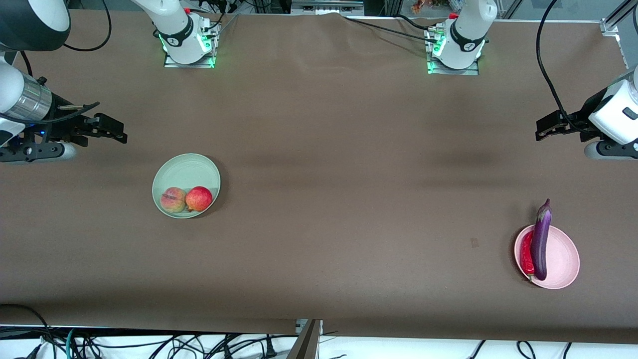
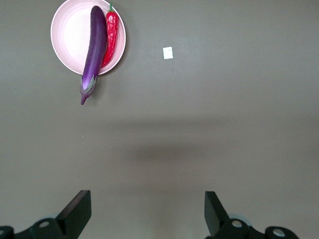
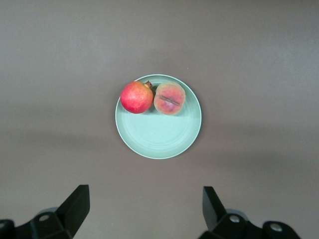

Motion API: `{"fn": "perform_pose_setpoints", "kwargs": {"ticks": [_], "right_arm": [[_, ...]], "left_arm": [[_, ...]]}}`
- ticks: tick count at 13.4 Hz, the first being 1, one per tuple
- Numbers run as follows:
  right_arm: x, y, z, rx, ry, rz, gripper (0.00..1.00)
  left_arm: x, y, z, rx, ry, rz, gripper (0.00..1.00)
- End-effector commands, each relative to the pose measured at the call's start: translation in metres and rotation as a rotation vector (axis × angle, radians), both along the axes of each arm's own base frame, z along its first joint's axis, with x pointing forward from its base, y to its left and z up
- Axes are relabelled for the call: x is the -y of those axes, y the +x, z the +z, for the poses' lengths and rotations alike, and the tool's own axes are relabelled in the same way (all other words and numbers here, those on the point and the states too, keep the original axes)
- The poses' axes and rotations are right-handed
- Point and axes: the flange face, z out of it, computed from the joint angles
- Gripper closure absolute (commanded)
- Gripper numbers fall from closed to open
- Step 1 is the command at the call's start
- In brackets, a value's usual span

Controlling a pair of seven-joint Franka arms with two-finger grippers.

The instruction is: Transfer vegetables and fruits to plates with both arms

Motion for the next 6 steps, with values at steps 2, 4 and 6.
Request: {"fn": "perform_pose_setpoints", "kwargs": {"ticks": [2, 4, 6], "right_arm": [[0.0, -0.002, 0.008, 0.017, -0.016, -0.009, 0.0], [0.0, -0.002, 0.009, 0.019, -0.016, -0.009, 0.0], [0.0, -0.002, 0.009, 0.017, -0.018, -0.007, 0.0]], "left_arm": [[0.0, 0.001, 0.004, -0.027, 0.027, 0.003, 0.0], [-0.005, 0.001, 0.004, -0.029, 0.027, 0.011, 0.0], [-0.011, 0.002, 0.002, -0.032, 0.025, 0.017, 0.0]]}}
